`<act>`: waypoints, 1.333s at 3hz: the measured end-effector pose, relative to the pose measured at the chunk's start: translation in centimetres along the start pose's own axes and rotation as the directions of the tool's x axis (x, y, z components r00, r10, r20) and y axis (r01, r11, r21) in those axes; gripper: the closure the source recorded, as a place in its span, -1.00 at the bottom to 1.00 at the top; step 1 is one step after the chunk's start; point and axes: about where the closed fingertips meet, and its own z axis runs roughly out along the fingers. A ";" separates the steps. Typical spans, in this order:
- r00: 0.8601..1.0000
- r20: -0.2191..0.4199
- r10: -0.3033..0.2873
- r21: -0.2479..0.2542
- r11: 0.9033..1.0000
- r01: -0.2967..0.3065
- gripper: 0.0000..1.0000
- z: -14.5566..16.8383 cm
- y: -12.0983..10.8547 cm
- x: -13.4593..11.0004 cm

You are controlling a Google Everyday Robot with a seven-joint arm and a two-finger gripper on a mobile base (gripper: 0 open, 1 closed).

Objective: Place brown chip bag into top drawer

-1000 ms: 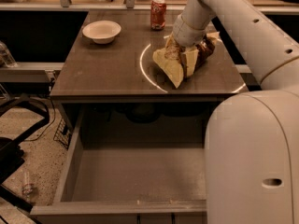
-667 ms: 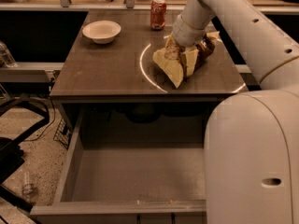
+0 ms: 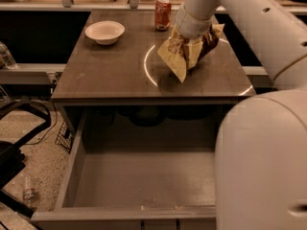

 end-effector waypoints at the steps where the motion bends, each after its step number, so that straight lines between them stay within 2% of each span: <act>1: 0.997 -0.069 -0.019 0.049 0.999 0.023 1.00 -5.8 1.4 -2.7; 2: 0.996 -0.092 -0.013 0.071 0.997 0.019 1.00 -10.6 4.8 -7.1; 3: 0.999 -0.049 -0.016 0.056 0.998 0.019 1.00 -13.2 9.7 -11.7; 4: 1.000 0.013 0.023 0.015 1.000 -0.024 1.00 -14.8 15.8 -14.8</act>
Offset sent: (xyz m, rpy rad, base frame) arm -0.1905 0.0139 0.1263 -0.0475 -0.1238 -0.0433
